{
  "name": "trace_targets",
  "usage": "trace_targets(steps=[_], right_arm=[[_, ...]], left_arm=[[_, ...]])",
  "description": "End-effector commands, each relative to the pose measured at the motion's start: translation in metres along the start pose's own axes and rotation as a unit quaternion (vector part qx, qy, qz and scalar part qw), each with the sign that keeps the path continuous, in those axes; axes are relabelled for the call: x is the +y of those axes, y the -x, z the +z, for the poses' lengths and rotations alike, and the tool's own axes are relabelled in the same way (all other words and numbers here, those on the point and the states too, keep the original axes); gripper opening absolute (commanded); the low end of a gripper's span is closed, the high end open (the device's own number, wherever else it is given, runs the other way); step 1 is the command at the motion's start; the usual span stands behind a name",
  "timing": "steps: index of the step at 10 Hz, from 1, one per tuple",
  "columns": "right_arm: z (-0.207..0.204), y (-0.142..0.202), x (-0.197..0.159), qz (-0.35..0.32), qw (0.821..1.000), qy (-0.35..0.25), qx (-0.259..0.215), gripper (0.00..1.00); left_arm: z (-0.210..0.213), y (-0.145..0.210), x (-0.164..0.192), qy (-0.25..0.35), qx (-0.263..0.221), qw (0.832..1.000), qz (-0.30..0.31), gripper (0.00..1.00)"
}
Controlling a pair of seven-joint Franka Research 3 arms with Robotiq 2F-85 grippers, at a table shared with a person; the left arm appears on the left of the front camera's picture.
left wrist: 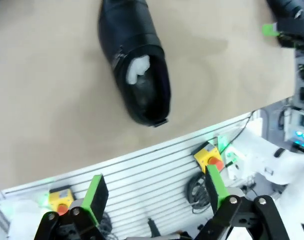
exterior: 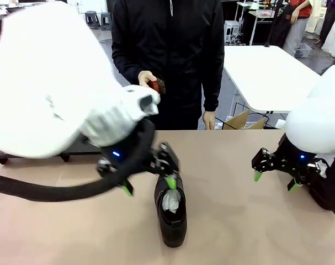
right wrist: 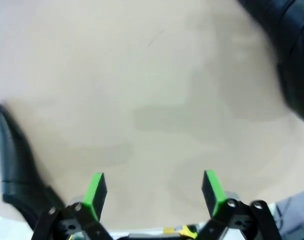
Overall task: Organize the shoes by placing them on the stand.
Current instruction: Place the Shoe from the middle of the table onto the Shoes Stand.
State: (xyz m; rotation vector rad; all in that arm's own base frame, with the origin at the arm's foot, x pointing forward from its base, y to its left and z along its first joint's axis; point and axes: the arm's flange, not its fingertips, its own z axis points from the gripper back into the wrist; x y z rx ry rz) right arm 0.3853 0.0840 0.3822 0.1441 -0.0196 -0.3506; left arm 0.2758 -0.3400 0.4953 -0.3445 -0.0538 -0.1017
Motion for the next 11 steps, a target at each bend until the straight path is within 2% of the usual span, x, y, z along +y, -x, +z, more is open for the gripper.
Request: trace_targets(steps=[1, 2, 5, 8, 10, 11], right_arm=[[-0.002, 0.011, 0.017, 0.024, 1.0, 0.003, -0.001, 1.0], [-0.002, 0.011, 0.017, 0.024, 1.0, 0.003, -0.001, 1.0], [-0.002, 0.011, 0.017, 0.024, 1.0, 0.003, -0.001, 1.0], [-0.002, 0.011, 0.017, 0.024, 1.0, 0.003, -0.001, 1.0], [-0.002, 0.011, 0.017, 0.024, 1.0, 0.003, -0.001, 1.0], [-0.002, 0.011, 0.017, 0.024, 1.0, 0.003, -0.001, 1.0]], left_arm=[[-0.033, -0.021, -0.034, -0.049, -0.018, 0.999, -0.001, 1.0], [-0.052, -0.021, -0.055, -0.073, -0.027, 0.997, -0.006, 1.0], [-0.082, -0.023, -0.083, -0.113, -0.045, 0.993, -0.002, 1.0], [-0.117, -0.029, -0.083, -0.135, -0.064, 0.987, 0.058, 1.0], [-0.139, -0.032, -0.083, -0.138, -0.049, 0.984, 0.102, 1.0], [-0.146, -0.033, -0.084, -0.135, -0.056, 0.984, 0.1, 1.0]])
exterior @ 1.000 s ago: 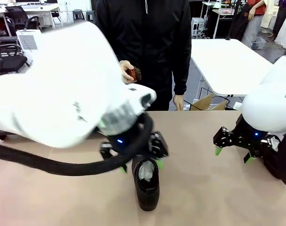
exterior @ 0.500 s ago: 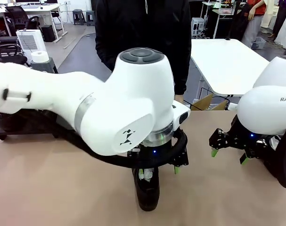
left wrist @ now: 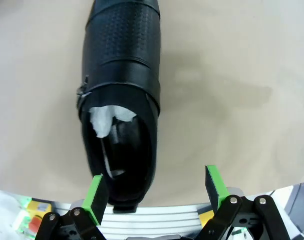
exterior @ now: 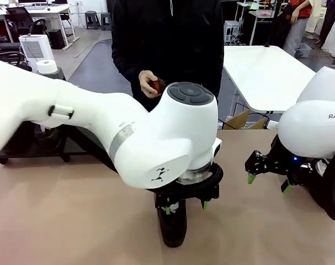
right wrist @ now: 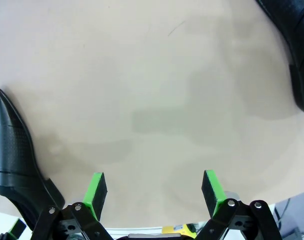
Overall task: Organize the shoes by placing them on the stand.
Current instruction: Place the Shoe from the middle of the table onto the Shoes Stand.
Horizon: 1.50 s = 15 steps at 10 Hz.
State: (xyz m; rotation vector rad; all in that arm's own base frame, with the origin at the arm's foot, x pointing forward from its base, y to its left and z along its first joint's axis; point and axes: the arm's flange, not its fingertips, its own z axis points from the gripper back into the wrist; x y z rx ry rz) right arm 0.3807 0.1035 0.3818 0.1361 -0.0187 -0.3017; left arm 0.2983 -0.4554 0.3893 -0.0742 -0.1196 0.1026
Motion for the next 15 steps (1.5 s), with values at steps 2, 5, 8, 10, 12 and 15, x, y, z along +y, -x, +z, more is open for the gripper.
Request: trace_targets(steps=[2, 5, 8, 10, 12, 15], right_arm=[[0.001, 0.0, 0.001, -0.001, 1.0, -0.001, -0.002, 1.0], [0.001, 0.0, 0.001, -0.001, 1.0, -0.001, -0.002, 1.0], [0.001, 0.0, 0.001, -0.001, 1.0, -0.001, -0.002, 1.0], [0.001, 0.0, 0.001, -0.001, 1.0, -0.001, -0.002, 1.0], [0.001, 0.0, 0.001, -0.001, 1.0, -0.001, -0.002, 1.0], [0.001, 0.0, 0.001, -0.001, 1.0, -0.001, -0.002, 1.0]], left_arm=[[-0.013, -0.009, -0.021, 0.02, -0.042, 0.999, 0.006, 1.0], [-0.029, -0.013, -0.019, 0.031, -0.054, 0.998, 0.002, 1.0], [-0.039, -0.016, -0.02, 0.026, -0.041, 0.999, -0.016, 0.96], [-0.044, -0.018, -0.019, 0.012, -0.034, 0.999, -0.014, 0.6], [-0.045, -0.017, -0.018, 0.008, -0.035, 0.999, -0.016, 0.23], [-0.044, -0.021, -0.009, -0.012, -0.027, 0.999, -0.018, 0.0]])
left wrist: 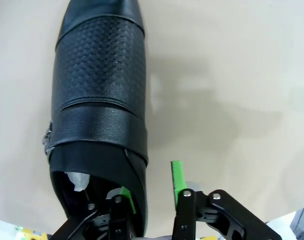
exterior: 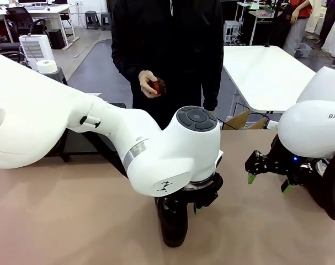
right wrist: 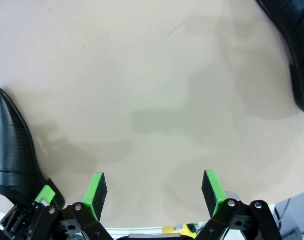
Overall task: Organize the shoes by placing them on the stand.
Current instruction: Place the Shoe from the middle of the table onto the Shoes Stand.
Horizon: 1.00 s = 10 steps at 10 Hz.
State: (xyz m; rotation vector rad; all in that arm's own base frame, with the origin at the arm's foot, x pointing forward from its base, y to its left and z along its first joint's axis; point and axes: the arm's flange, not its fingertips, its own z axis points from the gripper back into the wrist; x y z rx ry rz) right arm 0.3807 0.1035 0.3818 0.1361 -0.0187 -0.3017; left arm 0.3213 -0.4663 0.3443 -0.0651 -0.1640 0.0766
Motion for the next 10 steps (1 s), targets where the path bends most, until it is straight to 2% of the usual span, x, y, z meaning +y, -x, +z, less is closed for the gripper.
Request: trace_targets(steps=[1, 5, 7, 9, 10], right_arm=[[0.001, 0.0, 0.001, -0.001, 1.0, -0.001, -0.002, 1.0], [0.001, 0.0, 0.001, -0.001, 1.0, -0.001, -0.002, 1.0], [0.001, 0.0, 0.001, -0.001, 1.0, -0.001, -0.002, 1.0], [0.001, 0.0, 0.001, -0.001, 1.0, -0.001, -0.002, 1.0], [0.001, 0.0, 0.001, -0.001, 1.0, -0.001, -0.002, 1.0]], left_arm=[[0.003, -0.007, 0.004, -0.014, -0.002, 1.0, 0.0, 0.0], [0.007, -0.01, 0.014, -0.012, 0.006, 1.0, 0.008, 0.0], [0.055, -0.022, 0.035, 0.054, 0.03, 0.998, 0.015, 0.0], [0.113, -0.049, 0.076, 0.114, -0.032, 0.992, -0.05, 0.0], [0.13, -0.072, 0.103, 0.121, -0.071, 0.988, -0.069, 0.0]])
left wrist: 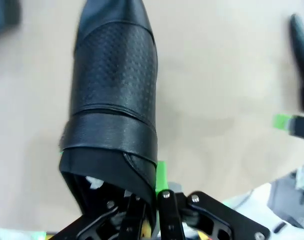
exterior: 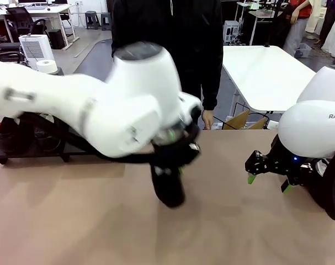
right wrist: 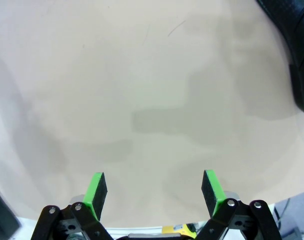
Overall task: Organize the shoes by placing them on the stand.
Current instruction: Place the Shoe from the middle of the table onto the Shoes Stand.
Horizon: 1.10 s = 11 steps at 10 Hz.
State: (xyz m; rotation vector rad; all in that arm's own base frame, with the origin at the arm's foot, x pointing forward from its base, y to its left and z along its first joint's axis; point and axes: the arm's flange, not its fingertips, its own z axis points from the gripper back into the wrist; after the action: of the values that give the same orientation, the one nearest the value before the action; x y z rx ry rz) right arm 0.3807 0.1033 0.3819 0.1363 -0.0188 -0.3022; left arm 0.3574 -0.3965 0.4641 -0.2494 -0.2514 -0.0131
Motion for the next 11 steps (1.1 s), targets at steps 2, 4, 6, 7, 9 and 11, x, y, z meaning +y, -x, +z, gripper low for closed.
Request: trace_targets(steps=[2, 4, 6, 7, 9, 11], right_arm=[[0.001, 0.0, 0.001, -0.001, 1.0, 0.0, -0.002, 1.0], [0.001, 0.0, 0.001, -0.001, 1.0, 0.0, -0.002, 1.0], [0.001, 0.0, 0.001, -0.001, 1.0, 0.0, -0.002, 1.0], [0.001, 0.0, 0.001, -0.001, 1.0, 0.0, -0.002, 1.0], [0.001, 0.0, 0.001, -0.001, 1.0, 0.0, -0.002, 1.0], [0.001, 0.0, 0.001, -0.001, 1.0, 0.0, -0.002, 1.0]], left_arm=[[0.035, -0.061, 0.093, -0.03, -0.078, 0.993, -0.085, 0.0], [0.027, -0.078, 0.126, -0.042, -0.09, 0.99, -0.1, 0.0], [0.041, -0.084, 0.127, -0.043, -0.073, 0.992, -0.091, 0.0], [0.041, -0.084, 0.127, -0.043, -0.073, 0.992, -0.091, 0.0], [0.028, -0.083, 0.14, -0.05, -0.063, 0.993, -0.083, 0.0], [0.013, -0.109, 0.169, -0.15, -0.177, 0.969, -0.082, 0.0]])
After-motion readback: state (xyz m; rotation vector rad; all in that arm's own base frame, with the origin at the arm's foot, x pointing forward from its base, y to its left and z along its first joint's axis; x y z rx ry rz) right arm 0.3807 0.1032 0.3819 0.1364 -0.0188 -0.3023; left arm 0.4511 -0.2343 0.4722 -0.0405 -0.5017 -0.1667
